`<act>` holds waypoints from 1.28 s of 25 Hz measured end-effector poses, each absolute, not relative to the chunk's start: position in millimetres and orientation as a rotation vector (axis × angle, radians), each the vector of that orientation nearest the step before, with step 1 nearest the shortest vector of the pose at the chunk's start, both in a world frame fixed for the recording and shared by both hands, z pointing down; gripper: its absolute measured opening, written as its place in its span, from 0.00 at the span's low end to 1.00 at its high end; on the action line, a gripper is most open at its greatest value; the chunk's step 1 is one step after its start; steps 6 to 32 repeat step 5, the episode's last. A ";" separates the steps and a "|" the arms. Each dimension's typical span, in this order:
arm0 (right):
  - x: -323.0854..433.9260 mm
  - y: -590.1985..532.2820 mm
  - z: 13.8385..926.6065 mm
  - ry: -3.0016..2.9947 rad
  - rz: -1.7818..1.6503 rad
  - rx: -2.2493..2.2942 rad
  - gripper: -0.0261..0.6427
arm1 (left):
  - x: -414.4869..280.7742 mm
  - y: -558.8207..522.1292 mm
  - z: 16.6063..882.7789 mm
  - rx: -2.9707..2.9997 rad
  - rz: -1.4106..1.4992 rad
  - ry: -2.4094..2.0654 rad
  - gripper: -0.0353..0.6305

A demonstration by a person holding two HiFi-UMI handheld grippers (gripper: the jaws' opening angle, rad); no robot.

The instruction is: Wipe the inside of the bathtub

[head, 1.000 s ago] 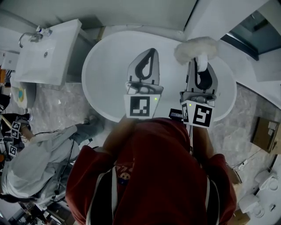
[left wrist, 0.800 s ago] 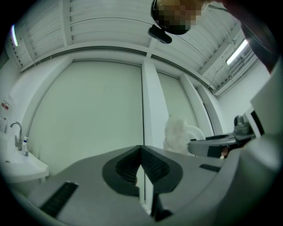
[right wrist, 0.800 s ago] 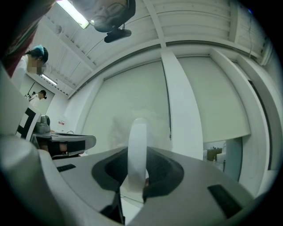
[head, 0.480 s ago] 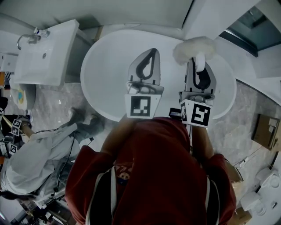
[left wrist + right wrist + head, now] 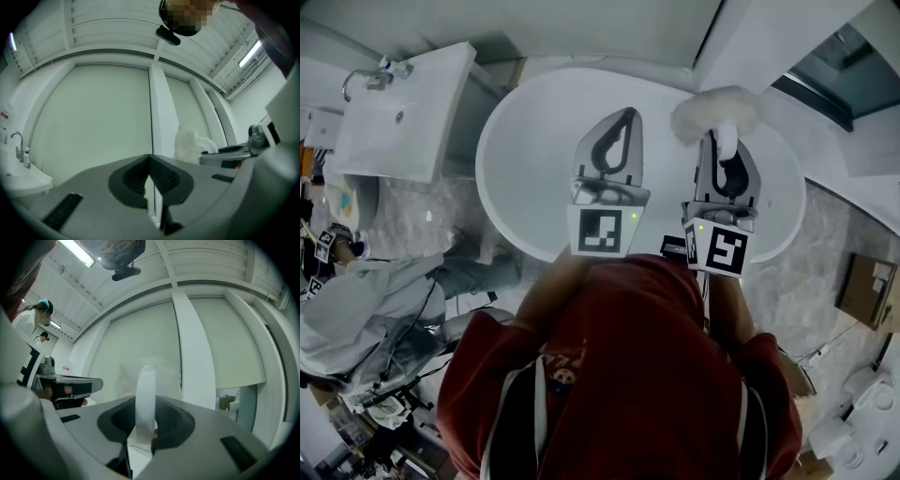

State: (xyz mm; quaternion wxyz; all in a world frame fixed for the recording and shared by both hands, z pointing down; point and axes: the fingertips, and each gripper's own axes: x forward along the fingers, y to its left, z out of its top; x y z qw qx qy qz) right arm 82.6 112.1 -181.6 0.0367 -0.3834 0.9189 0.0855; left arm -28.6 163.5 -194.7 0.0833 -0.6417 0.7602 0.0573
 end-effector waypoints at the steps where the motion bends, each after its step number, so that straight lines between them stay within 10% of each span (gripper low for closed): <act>1: 62.8 110.0 -181.9 2.829 0.259 -1.178 0.18 | -48.7 161.7 -195.0 -1.917 0.173 2.279 0.08; 32: -4.0 101.4 -181.8 2.855 0.238 -1.179 0.18 | -115.9 154.0 -193.4 -1.927 0.154 2.313 0.08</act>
